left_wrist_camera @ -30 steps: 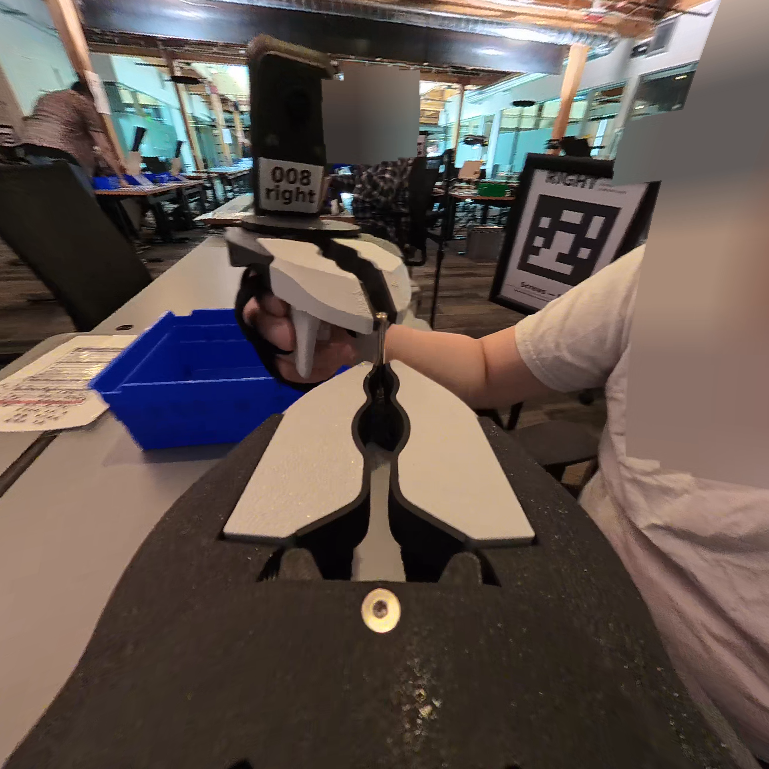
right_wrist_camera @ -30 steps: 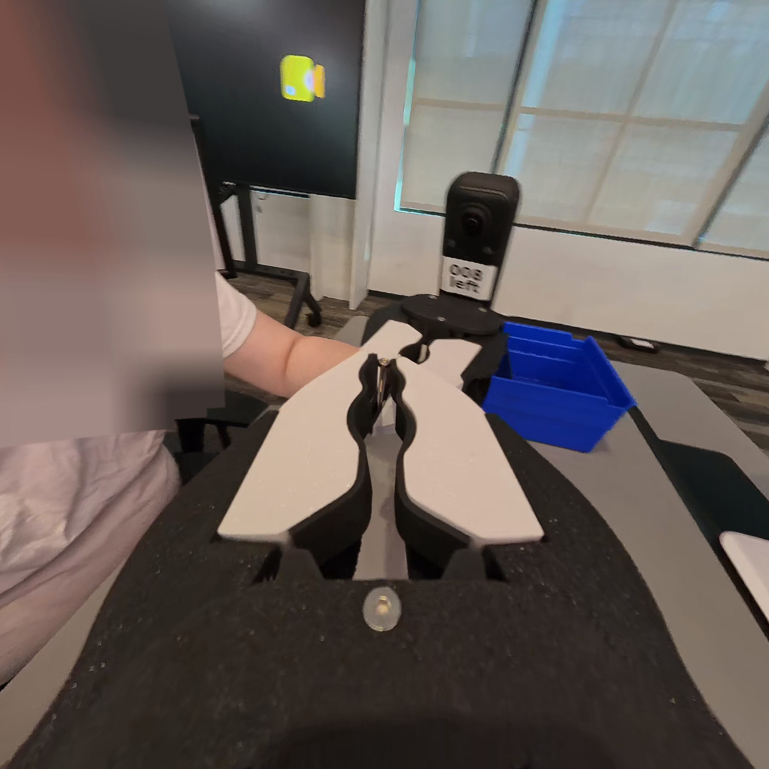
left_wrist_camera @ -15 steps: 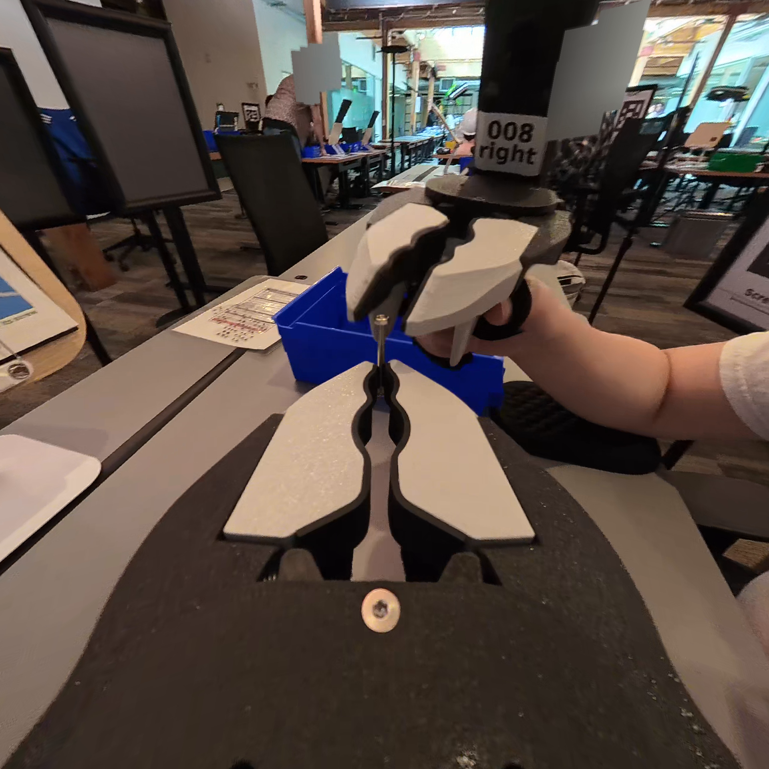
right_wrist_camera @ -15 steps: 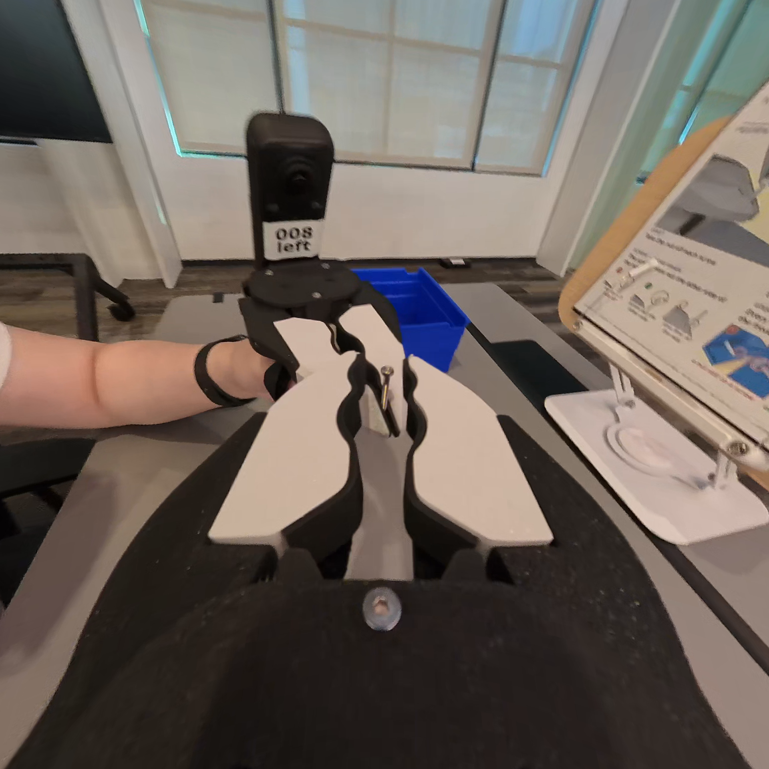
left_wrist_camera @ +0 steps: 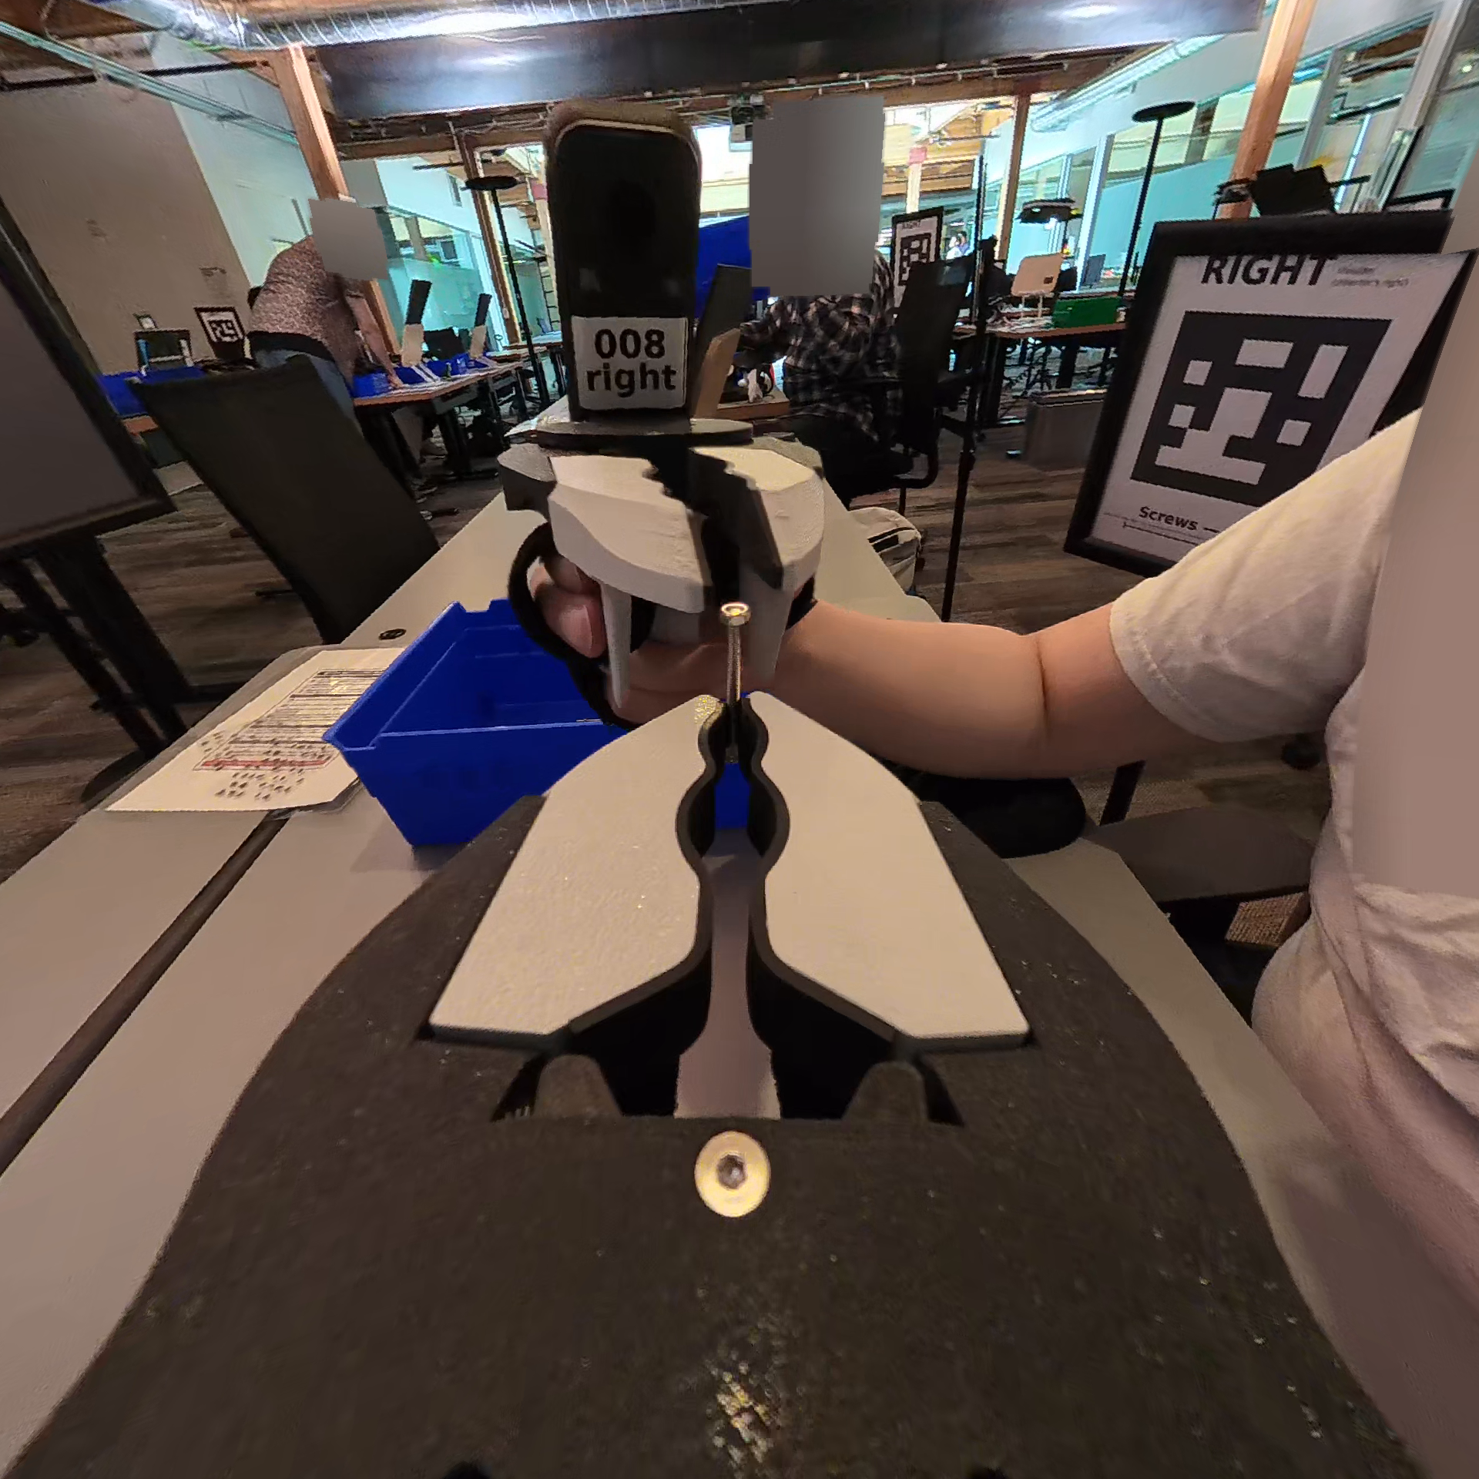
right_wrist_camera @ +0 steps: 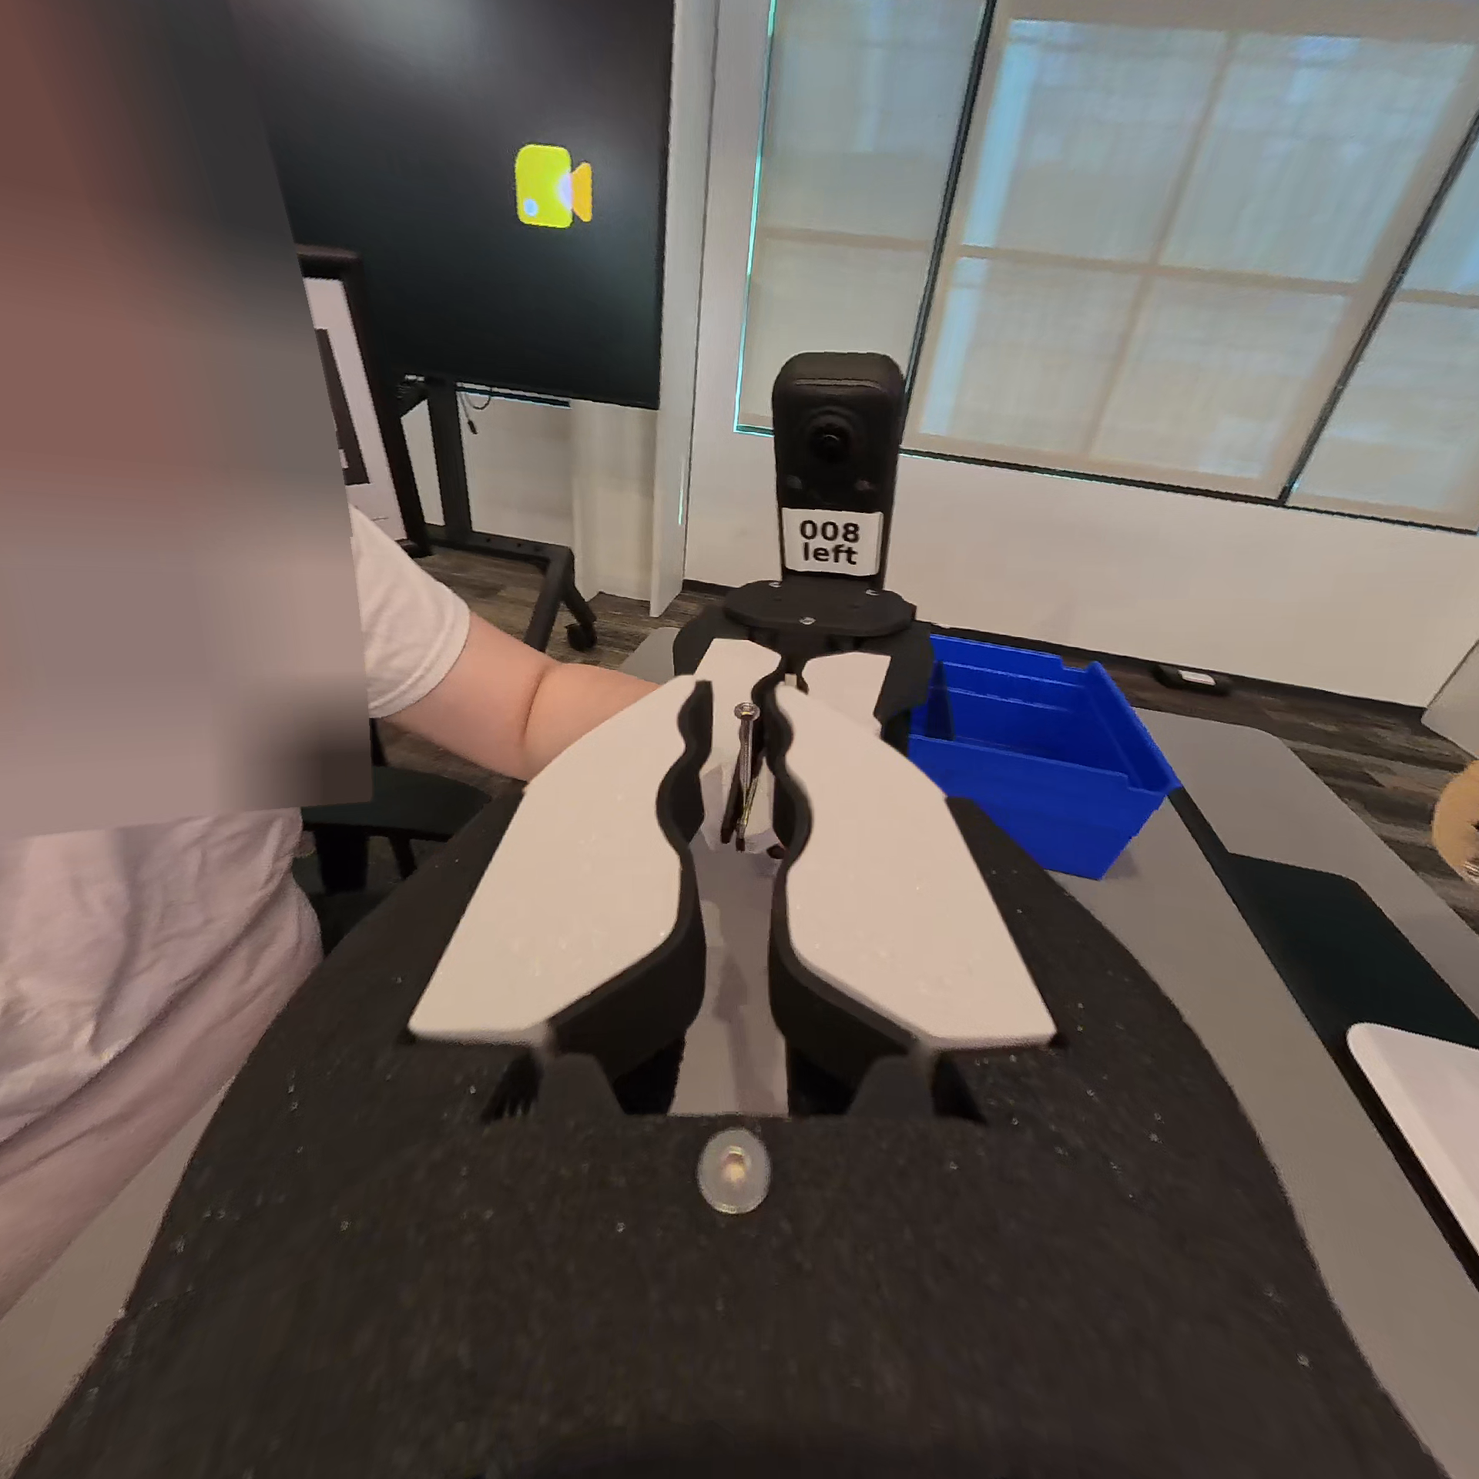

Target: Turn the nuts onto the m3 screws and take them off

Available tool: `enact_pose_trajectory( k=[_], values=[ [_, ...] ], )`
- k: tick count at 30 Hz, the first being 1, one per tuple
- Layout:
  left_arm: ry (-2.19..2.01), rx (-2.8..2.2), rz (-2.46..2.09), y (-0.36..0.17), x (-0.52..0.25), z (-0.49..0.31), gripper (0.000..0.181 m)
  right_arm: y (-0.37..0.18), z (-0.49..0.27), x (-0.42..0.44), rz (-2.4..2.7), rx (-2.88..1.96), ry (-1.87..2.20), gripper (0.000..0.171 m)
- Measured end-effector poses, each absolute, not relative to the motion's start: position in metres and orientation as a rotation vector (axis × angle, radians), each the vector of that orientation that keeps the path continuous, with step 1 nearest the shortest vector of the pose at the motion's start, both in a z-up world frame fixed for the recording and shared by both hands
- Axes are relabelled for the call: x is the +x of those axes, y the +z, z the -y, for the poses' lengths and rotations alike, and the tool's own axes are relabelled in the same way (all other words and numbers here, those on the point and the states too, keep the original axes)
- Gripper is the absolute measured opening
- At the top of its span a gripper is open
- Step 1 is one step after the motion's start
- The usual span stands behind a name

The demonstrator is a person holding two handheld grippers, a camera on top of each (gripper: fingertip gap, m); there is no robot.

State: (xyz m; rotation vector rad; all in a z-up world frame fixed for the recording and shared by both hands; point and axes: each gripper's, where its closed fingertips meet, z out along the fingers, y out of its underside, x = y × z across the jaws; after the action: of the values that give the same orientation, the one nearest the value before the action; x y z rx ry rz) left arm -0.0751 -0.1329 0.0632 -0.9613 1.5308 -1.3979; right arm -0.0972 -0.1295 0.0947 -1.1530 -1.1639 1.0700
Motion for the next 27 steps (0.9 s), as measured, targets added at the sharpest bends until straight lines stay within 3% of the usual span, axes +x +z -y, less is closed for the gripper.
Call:
enact_pose_trajectory(
  k=[11,21,27],
  values=[
    [-1.342,-0.983,-1.520,0.062,-0.073,0.129,0.001,0.088,0.123,-0.099,1.175,-1.207,0.967,0.006],
    [-1.044,-1.197,-1.284,0.063,-0.072,0.075,0.002,0.089,0.073,-0.096,0.835,-1.422,0.651,0.006],
    [-1.144,-1.136,-1.341,0.066,-0.071,0.092,0.001,0.100,0.087,-0.092,0.928,-1.293,0.710,0.016]
  ],
)
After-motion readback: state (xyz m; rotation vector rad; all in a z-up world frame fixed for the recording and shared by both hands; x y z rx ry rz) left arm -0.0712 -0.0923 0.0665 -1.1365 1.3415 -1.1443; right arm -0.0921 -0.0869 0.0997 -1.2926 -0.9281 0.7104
